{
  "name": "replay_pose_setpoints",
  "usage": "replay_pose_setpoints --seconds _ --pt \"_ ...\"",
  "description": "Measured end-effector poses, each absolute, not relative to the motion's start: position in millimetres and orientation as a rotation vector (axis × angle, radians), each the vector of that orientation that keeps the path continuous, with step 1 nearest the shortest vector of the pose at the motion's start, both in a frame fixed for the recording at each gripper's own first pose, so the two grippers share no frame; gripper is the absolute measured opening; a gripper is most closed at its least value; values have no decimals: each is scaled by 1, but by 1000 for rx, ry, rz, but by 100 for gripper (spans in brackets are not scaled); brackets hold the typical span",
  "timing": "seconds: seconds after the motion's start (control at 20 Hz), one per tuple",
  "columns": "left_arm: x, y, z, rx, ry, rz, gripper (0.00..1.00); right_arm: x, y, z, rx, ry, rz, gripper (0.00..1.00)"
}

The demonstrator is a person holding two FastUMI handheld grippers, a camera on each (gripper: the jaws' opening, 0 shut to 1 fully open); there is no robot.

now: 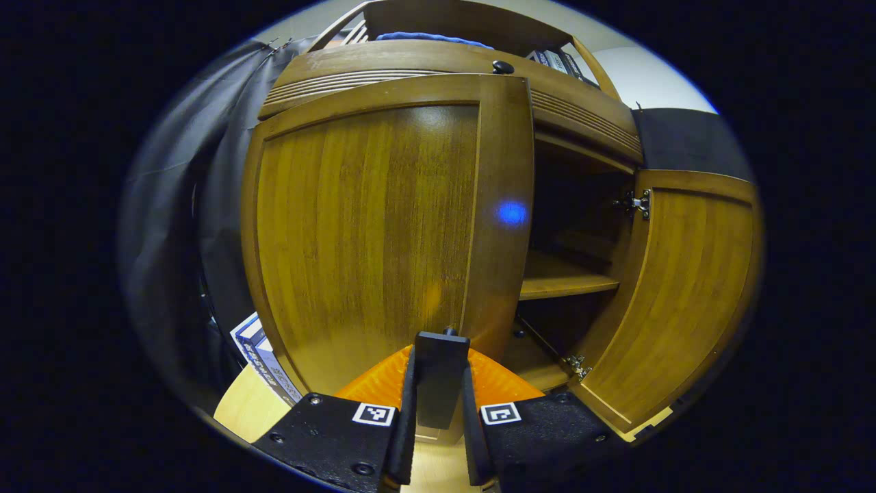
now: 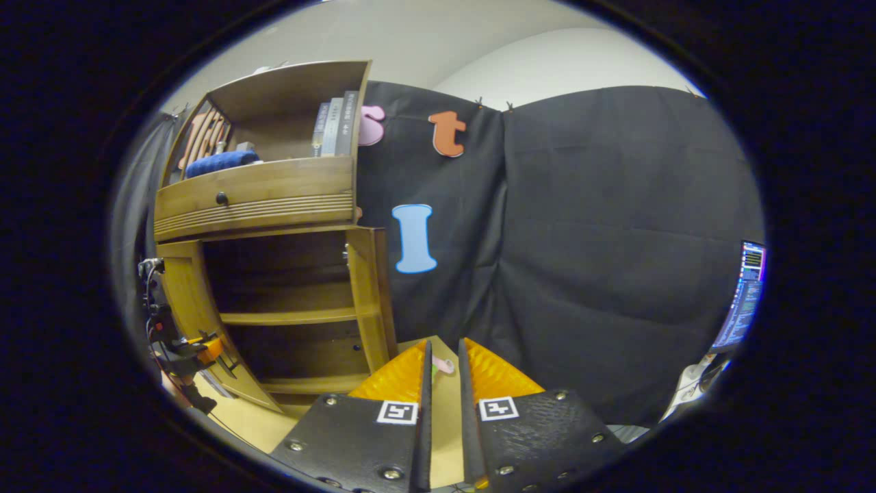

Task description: Open the right door of the double-door shoe cabinet with the right hand, and open the left door with the left hand.

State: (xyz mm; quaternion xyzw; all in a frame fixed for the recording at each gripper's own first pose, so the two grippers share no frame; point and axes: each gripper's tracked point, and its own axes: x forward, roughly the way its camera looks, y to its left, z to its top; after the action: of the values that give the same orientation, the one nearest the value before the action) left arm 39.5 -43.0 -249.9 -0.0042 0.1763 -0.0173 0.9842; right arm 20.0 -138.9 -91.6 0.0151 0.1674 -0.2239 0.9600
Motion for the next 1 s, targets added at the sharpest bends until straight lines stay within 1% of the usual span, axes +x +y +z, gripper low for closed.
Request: replay_pose_setpoints --seconds 0.3,0.9,0.95,1.0 --pt "10 -31 -244 -26 343 -22 31 37 -111 -99 35 359 -353 18" --pt "-43 9 -231 -89 354 18 32 90 -24 -115 89 357 -90 18" --pt "-47 13 -230 -97 353 26 31 91 -17 -119 94 363 -71 18" --pt "-51 18 -228 -103 352 32 32 94 -13 -121 96 369 -58 18"
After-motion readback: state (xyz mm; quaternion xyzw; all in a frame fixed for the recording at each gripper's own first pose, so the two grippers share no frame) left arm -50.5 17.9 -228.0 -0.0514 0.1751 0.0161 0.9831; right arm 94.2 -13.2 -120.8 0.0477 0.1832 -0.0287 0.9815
